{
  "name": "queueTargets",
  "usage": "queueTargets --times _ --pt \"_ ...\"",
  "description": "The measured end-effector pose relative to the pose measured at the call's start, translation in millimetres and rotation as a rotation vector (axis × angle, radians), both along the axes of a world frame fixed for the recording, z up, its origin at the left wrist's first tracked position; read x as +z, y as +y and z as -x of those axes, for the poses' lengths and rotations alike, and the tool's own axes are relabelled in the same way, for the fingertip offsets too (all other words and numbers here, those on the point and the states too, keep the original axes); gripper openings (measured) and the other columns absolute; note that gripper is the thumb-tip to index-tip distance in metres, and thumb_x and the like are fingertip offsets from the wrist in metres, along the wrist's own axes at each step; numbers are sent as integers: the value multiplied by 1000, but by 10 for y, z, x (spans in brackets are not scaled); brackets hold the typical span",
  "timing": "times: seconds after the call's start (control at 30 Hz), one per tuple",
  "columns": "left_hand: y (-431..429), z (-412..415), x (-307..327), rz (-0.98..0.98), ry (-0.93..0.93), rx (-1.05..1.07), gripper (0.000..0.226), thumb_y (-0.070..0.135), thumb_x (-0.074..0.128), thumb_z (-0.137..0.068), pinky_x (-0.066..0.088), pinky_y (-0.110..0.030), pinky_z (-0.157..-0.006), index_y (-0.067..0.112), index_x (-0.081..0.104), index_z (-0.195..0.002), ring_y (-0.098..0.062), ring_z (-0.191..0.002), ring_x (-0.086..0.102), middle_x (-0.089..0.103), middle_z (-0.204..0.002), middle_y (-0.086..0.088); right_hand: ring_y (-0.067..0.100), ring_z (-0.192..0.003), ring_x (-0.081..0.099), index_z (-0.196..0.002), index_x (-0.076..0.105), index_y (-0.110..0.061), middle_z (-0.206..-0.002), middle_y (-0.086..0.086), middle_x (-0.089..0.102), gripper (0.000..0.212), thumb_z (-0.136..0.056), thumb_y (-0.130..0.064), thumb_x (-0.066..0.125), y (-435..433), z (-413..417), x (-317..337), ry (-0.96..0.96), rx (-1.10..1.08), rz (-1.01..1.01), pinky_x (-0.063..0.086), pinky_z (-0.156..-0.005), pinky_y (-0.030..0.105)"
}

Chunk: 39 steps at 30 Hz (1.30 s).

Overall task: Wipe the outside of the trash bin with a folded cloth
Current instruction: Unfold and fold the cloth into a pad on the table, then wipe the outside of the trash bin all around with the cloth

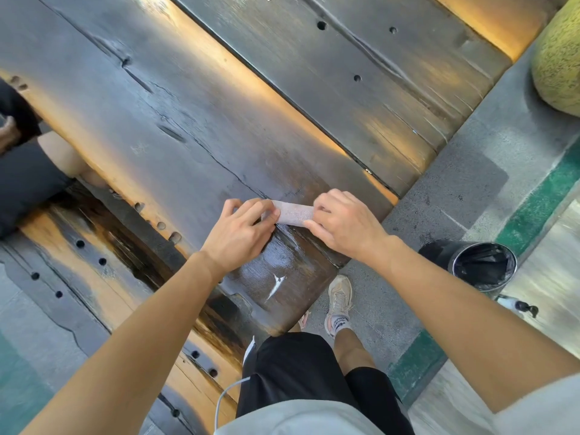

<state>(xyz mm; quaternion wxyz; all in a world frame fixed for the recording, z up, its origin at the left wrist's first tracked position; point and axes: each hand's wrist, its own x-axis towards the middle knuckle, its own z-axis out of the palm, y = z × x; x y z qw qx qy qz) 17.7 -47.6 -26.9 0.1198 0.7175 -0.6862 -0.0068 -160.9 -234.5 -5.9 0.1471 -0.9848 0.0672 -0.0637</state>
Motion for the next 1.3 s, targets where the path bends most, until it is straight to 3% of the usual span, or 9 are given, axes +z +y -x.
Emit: queueTargets --times 0.1,0.2,0.3,0.4,0.6,0.73,0.87,1.03,1.3 --pt "26 22 14 -9 -17 3 25 17 51 -100 38 -42 -81 9 67 -118 -26 -109 62 63 -120 -9 28 -99 59 -102 63 -8 -111 7 63 19 -92 -25 62 29 -279 29 98 -7 -175 49 -83 42" --pt "24 41 26 -35 -45 14 27 17 49 -99 38 -43 -82 9 66 -120 -26 -108 62 63 -121 -8 24 -125 55 -134 55 -12 -138 6 57 43 -94 -23 62 56 -390 -43 166 -143 -416 44 -104 40" --pt "57 56 36 -55 -58 20 30 16 47 -99 39 -43 -84 9 64 -122 -25 -110 61 62 -122 -8 18 -137 44 -143 48 -13 -148 6 48 48 -98 -24 58 106 -360 -137 213 -81 -452 37 -113 38" --pt "154 74 26 -112 -55 30 39 15 46 -96 39 -44 -90 8 57 -132 -26 -125 55 57 -132 -9 14 -143 34 -150 37 -18 -155 3 39 53 -100 -27 54 143 -316 -192 266 -11 -420 35 -114 38" --pt "310 154 -28 -231 -57 71 51 24 42 -102 29 -51 -110 8 40 -150 -28 -147 34 39 -156 -12 18 -134 48 -144 42 -20 -145 3 51 50 -96 -19 59 280 -320 -205 162 -72 -377 50 -99 42" --pt "368 168 -25 -295 -56 79 57 32 35 -106 20 -54 -119 10 24 -158 -27 -153 18 20 -166 -8 29 -107 64 -132 55 -10 -121 7 67 48 -87 -9 69 394 -333 -154 71 -126 -355 55 -86 44" --pt "290 216 33 -316 -78 70 64 38 35 -106 16 -57 -120 11 13 -160 -28 -155 9 8 -168 -7 32 -98 62 -129 57 -11 -115 9 68 49 -82 -5 70 363 -250 -41 -7 -209 -320 52 -87 43" --pt "-111 399 178 -298 -99 147 71 35 45 -101 18 -61 -118 8 14 -159 -29 -154 11 7 -168 -10 35 -90 60 -119 62 -7 -107 11 66 46 -74 -4 74 102 74 87 -45 -379 -205 52 -81 47" --pt "-921 1027 553 -258 -90 112 75 26 47 -95 15 -64 -118 9 12 -159 -31 -155 5 3 -168 -10 35 -92 55 -121 59 -8 -107 12 61 43 -80 0 67 -263 1029 501 -81 -641 -133 54 -73 45"
